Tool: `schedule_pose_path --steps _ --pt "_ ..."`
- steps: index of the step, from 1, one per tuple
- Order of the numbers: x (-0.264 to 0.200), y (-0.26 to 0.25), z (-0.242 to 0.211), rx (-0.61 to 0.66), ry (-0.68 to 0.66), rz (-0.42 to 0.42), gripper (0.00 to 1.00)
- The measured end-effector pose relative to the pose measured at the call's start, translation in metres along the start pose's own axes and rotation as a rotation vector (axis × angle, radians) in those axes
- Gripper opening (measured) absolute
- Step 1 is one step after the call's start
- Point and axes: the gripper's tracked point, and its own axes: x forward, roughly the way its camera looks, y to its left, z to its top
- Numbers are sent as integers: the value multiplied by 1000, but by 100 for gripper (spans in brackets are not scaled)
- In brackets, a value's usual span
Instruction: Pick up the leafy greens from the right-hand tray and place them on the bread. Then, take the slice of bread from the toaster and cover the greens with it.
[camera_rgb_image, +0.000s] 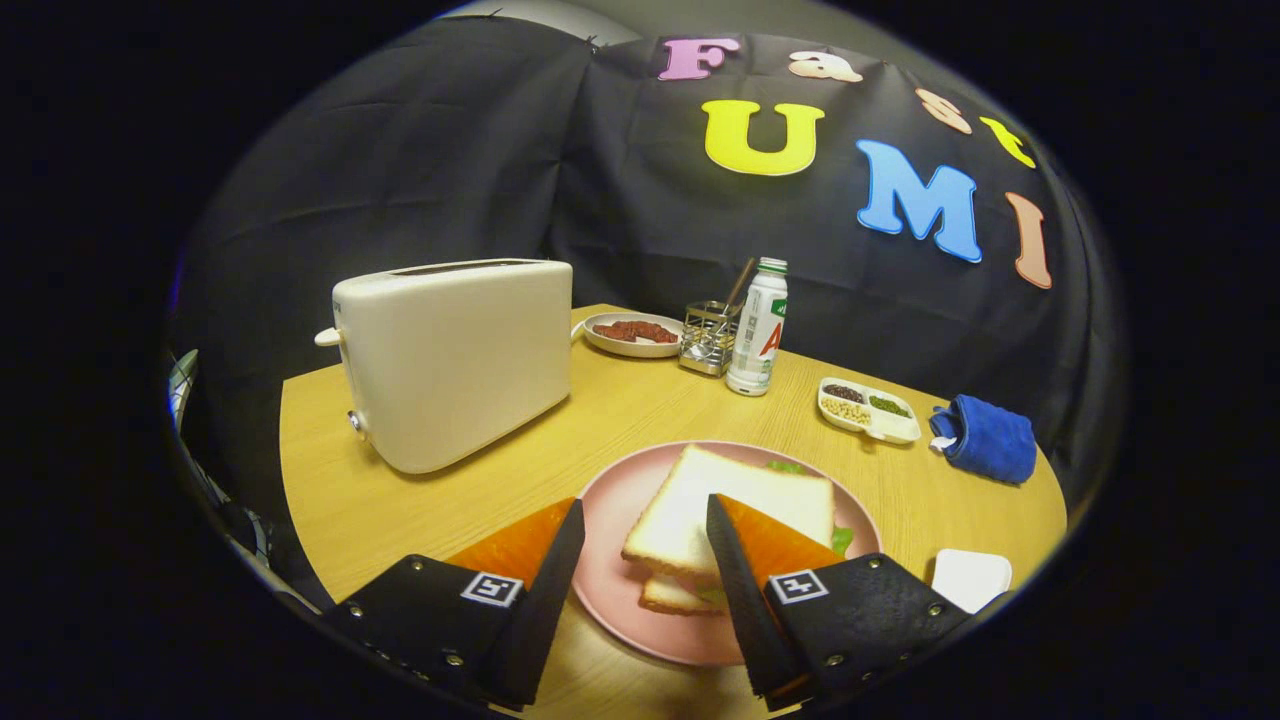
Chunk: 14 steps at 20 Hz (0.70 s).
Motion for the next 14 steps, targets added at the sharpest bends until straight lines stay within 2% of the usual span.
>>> schedule_pose_path --steps 1,8,14 --pt "-2 -3 6 3 -14 -7 81" --pt "-25 -43 73 9 -145 -86 80" --pt "-60 -96 143 -6 -267 -172 80"
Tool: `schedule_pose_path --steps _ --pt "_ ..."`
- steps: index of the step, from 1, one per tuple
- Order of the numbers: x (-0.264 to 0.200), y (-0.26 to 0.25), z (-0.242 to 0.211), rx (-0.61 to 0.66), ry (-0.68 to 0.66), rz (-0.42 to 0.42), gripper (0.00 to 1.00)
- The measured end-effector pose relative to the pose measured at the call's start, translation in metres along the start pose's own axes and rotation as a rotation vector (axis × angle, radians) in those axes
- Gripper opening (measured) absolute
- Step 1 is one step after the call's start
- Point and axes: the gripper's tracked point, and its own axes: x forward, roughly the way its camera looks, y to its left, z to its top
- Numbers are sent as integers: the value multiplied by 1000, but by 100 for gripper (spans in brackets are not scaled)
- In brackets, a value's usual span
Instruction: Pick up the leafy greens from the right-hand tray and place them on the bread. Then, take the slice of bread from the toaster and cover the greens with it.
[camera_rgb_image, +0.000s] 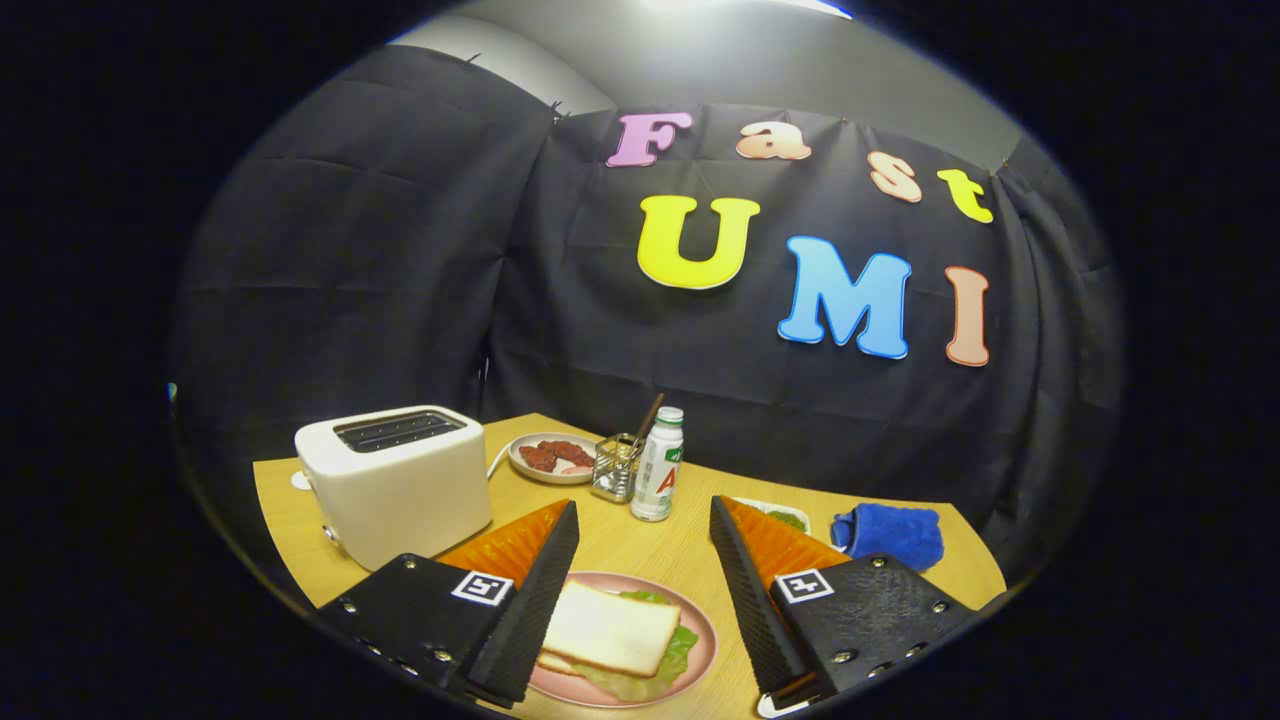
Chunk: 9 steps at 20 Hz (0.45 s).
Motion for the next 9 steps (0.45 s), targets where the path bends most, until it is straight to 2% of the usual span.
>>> schedule_pose_path --steps 4,9 --pt "-13 -50 34 12 -53 -52 80" --pt "-31 -109 27 5 -51 -79 80"
